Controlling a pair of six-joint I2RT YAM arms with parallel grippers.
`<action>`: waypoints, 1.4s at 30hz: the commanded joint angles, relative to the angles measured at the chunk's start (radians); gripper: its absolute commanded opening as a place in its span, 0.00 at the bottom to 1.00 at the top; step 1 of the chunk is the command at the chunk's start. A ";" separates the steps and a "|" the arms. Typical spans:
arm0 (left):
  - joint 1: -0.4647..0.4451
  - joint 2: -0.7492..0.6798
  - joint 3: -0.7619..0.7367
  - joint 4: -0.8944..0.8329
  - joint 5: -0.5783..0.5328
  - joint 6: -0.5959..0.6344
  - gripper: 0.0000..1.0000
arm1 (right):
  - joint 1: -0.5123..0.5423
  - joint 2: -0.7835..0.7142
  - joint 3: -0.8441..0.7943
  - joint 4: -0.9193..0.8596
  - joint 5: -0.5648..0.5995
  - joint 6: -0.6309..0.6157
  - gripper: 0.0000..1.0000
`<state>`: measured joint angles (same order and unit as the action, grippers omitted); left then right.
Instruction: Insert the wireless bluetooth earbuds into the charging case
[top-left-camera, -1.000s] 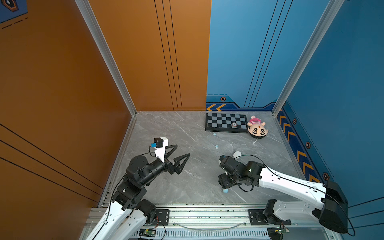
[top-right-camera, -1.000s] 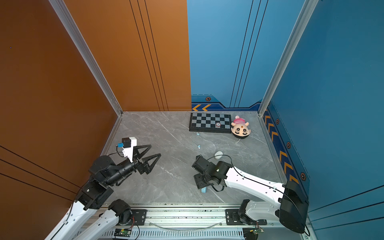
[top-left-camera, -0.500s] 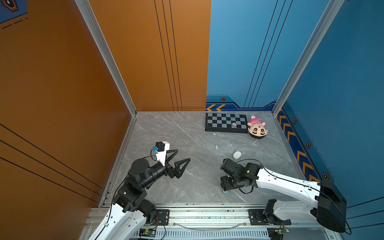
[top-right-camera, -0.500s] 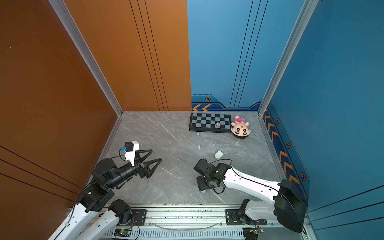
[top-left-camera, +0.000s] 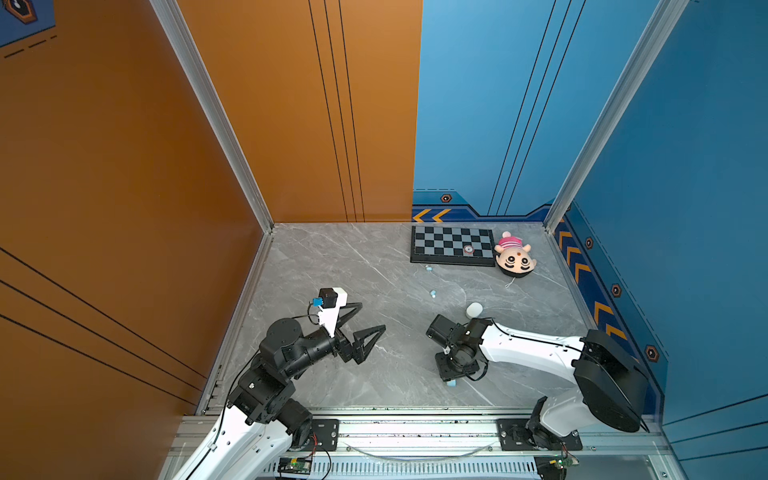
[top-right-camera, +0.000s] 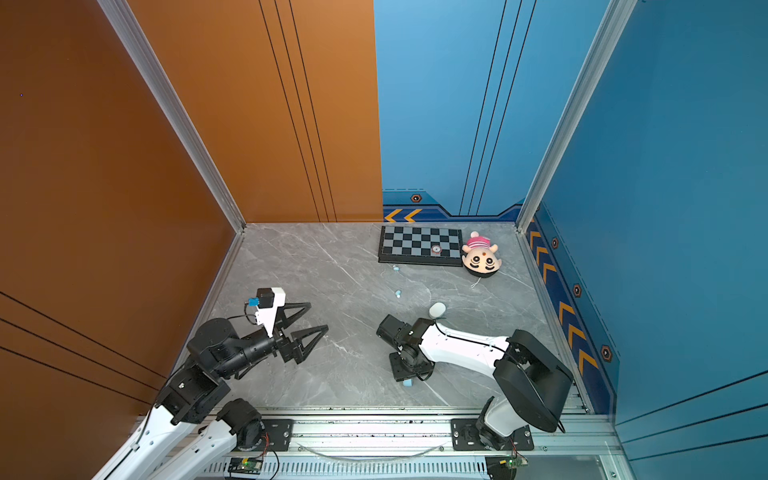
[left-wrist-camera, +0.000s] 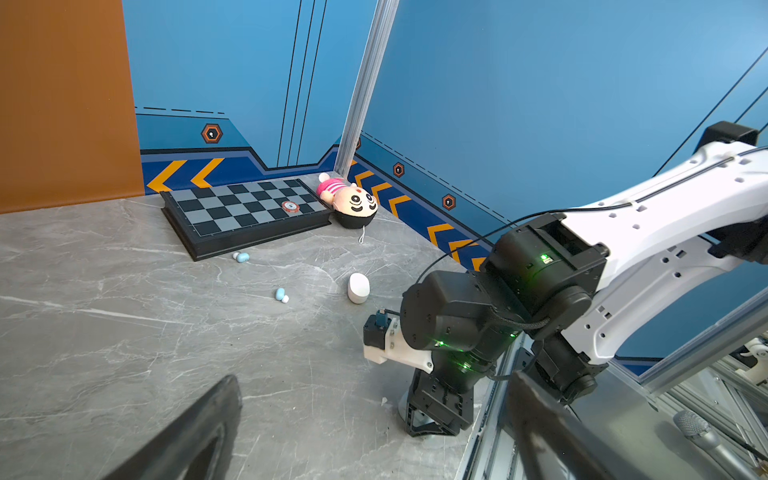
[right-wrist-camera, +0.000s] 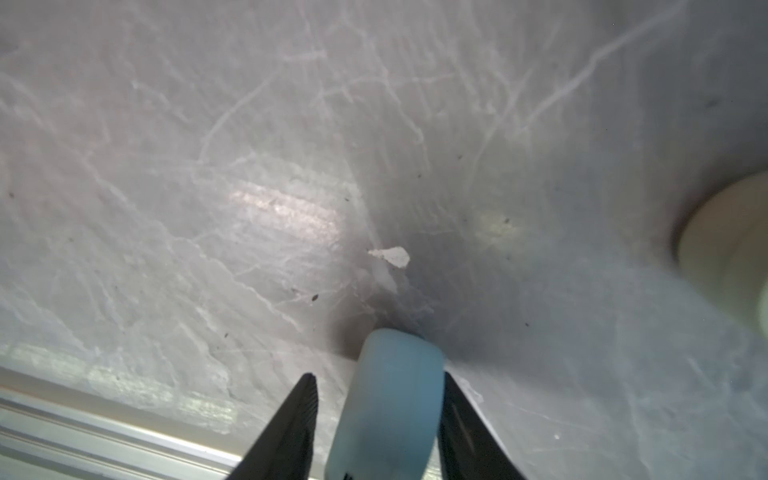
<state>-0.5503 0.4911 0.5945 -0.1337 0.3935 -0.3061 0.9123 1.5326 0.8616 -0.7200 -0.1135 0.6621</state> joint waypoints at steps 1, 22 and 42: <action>-0.011 0.005 -0.013 -0.020 -0.016 0.032 1.00 | -0.025 0.028 0.026 -0.004 -0.024 -0.016 0.35; -0.226 0.155 0.069 0.013 -0.110 0.530 0.92 | -0.243 -0.093 0.448 0.235 -0.330 0.331 0.20; -0.568 0.320 0.080 0.279 -0.718 0.847 0.70 | -0.242 -0.162 0.399 0.353 -0.463 0.609 0.20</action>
<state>-1.1007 0.8124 0.6510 0.0723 -0.1967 0.4824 0.6693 1.4002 1.2774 -0.3870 -0.5446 1.2369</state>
